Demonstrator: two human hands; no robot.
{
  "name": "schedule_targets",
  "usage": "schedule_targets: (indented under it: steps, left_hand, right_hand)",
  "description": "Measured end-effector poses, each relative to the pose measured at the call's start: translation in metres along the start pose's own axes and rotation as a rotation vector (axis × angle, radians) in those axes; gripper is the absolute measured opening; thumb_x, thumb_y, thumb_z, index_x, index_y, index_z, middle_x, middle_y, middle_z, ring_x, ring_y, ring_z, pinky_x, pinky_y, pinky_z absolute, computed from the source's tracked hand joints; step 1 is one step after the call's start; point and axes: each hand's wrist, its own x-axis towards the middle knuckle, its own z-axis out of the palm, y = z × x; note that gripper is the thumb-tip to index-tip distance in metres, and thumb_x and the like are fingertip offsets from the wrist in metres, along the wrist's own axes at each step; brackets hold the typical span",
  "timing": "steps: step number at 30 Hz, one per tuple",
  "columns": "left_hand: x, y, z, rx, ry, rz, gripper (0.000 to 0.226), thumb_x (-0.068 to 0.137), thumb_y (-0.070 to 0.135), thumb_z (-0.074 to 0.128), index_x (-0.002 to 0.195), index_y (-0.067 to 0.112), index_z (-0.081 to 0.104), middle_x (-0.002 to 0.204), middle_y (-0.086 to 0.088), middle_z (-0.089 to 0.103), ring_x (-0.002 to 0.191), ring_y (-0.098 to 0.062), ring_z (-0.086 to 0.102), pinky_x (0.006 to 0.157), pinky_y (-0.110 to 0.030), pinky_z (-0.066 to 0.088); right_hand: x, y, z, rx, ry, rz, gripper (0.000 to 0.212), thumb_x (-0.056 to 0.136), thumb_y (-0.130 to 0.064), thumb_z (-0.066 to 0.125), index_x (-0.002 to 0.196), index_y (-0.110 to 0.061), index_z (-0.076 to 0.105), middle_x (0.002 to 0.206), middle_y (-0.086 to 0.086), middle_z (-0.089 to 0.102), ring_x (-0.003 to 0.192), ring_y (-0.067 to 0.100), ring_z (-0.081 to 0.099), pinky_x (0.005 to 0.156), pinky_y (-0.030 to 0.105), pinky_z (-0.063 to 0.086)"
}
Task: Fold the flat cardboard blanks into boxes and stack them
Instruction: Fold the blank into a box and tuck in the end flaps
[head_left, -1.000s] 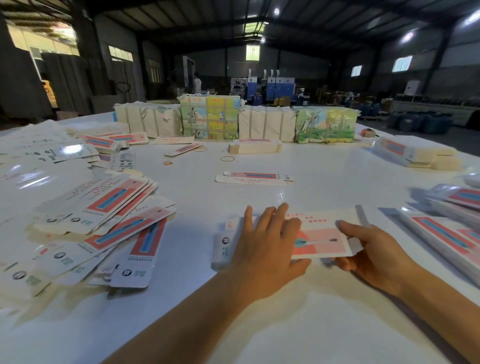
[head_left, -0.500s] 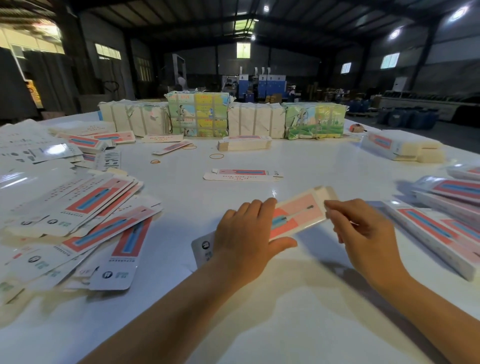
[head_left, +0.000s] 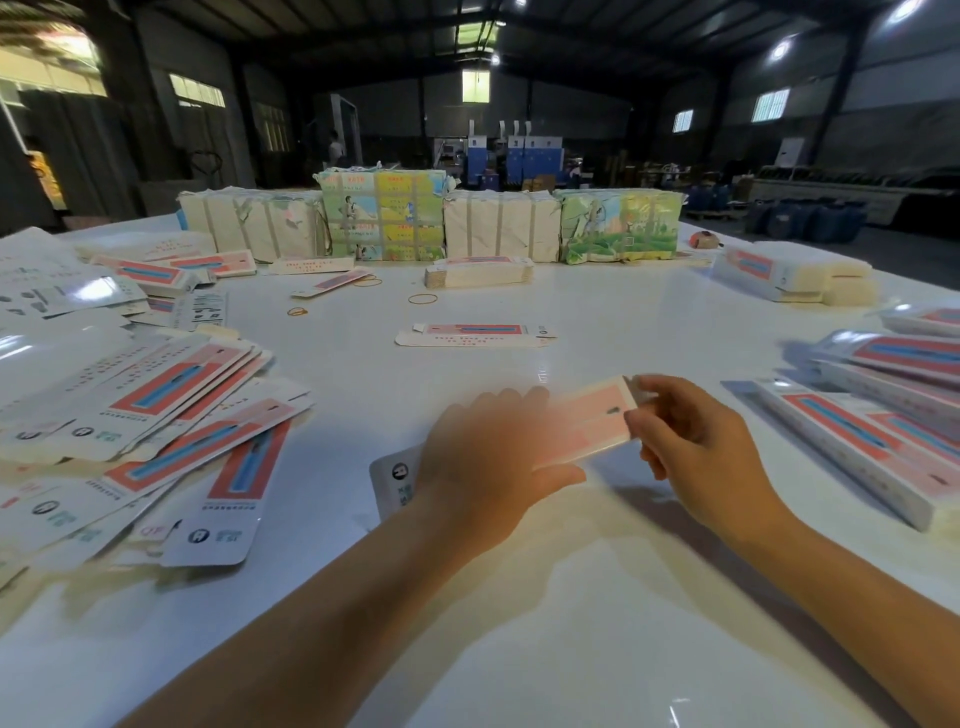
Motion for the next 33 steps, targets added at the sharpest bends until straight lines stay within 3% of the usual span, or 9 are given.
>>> schedule_targets:
  steps: [9, 11, 13, 15, 17, 23, 25, 29, 33]
  left_hand:
    - [-0.001, 0.001, -0.005, 0.044, -0.045, 0.04, 0.064, 0.068, 0.064, 0.066, 0.102, 0.01, 0.066, 0.076, -0.001, 0.065, 0.06, -0.019, 0.06, 0.05, -0.024, 0.042]
    - [0.0, 0.003, -0.008, -0.001, -0.039, -0.017, 0.063, 0.071, 0.064, 0.06, 0.103, 0.01, 0.066, 0.076, -0.001, 0.066, 0.06, -0.019, 0.061, 0.051, -0.022, 0.04]
    - [0.002, 0.004, -0.012, -0.056, -0.03, -0.058, 0.065, 0.072, 0.063, 0.05, 0.105, 0.009, 0.066, 0.078, -0.002, 0.067, 0.061, -0.017, 0.062, 0.05, -0.022, 0.036]
    - [0.001, 0.007, -0.012, -0.071, -0.028, -0.034, 0.065, 0.072, 0.062, 0.048, 0.105, 0.009, 0.066, 0.079, -0.001, 0.067, 0.061, -0.016, 0.062, 0.05, -0.021, 0.033]
    - [-0.001, 0.009, -0.009, -0.066, -0.026, 0.025, 0.064, 0.072, 0.061, 0.049, 0.104, 0.009, 0.066, 0.078, -0.001, 0.067, 0.06, -0.016, 0.061, 0.05, -0.021, 0.031]
    - [-0.002, 0.015, 0.002, -0.024, -0.024, 0.06, 0.064, 0.071, 0.053, 0.049, 0.103, 0.0, 0.066, 0.075, -0.011, 0.065, 0.057, -0.025, 0.06, 0.046, -0.029, 0.044]
    - [-0.003, 0.015, 0.002, -0.001, -0.042, 0.065, 0.065, 0.071, 0.053, 0.048, 0.102, -0.001, 0.066, 0.074, -0.013, 0.064, 0.056, -0.028, 0.059, 0.046, -0.03, 0.045]
    - [-0.002, 0.011, -0.003, -0.026, -0.082, 0.03, 0.068, 0.073, 0.056, 0.046, 0.104, -0.002, 0.066, 0.078, -0.014, 0.066, 0.059, -0.029, 0.061, 0.048, -0.029, 0.045]
    - [-0.001, 0.011, -0.004, -0.045, -0.073, 0.029, 0.068, 0.071, 0.055, 0.051, 0.106, -0.001, 0.065, 0.08, -0.014, 0.067, 0.061, -0.029, 0.062, 0.049, -0.03, 0.047]
  right_hand:
    - [0.001, 0.002, -0.007, -0.114, -0.096, -0.054, 0.02, 0.09, -0.002, 0.057, 0.086, -0.021, 0.061, 0.075, -0.01, 0.061, 0.06, 0.003, 0.05, 0.055, 0.009, 0.038]
    - [0.003, 0.0, -0.01, -0.336, 0.077, -0.137, 0.025, 0.085, -0.018, 0.068, 0.107, -0.025, 0.058, 0.112, 0.001, 0.053, 0.079, -0.001, 0.047, 0.069, 0.008, 0.039]
    - [0.009, 0.003, -0.013, -0.388, 0.175, -0.077, 0.07, 0.078, -0.03, 0.075, 0.138, -0.024, 0.039, 0.129, -0.001, 0.037, 0.094, 0.004, 0.044, 0.077, 0.014, 0.04]
    - [0.011, -0.002, -0.013, 0.105, 0.04, 0.23, 0.072, 0.077, -0.024, 0.075, 0.139, -0.017, 0.038, 0.12, -0.002, 0.052, 0.094, 0.012, 0.057, 0.067, 0.025, 0.052]
    - [0.009, -0.007, -0.008, 0.496, -0.11, 0.455, 0.031, 0.081, -0.014, 0.065, 0.109, -0.001, 0.059, 0.087, 0.009, 0.068, 0.079, 0.021, 0.069, 0.06, 0.033, 0.058]
    - [-0.007, -0.003, 0.005, -0.444, -0.054, -0.097, 0.023, 0.101, -0.028, 0.035, 0.082, -0.02, 0.046, 0.073, 0.003, 0.06, 0.066, 0.015, 0.057, 0.058, 0.025, 0.043]
    - [-0.009, -0.004, 0.007, -0.205, -0.073, 0.016, 0.025, 0.101, -0.029, 0.037, 0.085, -0.018, 0.051, 0.078, 0.005, 0.063, 0.069, 0.013, 0.059, 0.061, 0.016, 0.046]
    - [0.001, -0.01, 0.002, 0.349, -0.067, 0.232, 0.036, 0.101, -0.013, 0.038, 0.087, -0.006, 0.07, 0.092, 0.019, 0.07, 0.089, 0.03, 0.067, 0.088, 0.041, 0.054]
    - [0.006, -0.009, -0.004, 0.427, -0.017, 0.243, 0.034, 0.101, -0.015, 0.04, 0.091, -0.011, 0.073, 0.084, 0.008, 0.074, 0.084, 0.02, 0.07, 0.078, 0.033, 0.059]
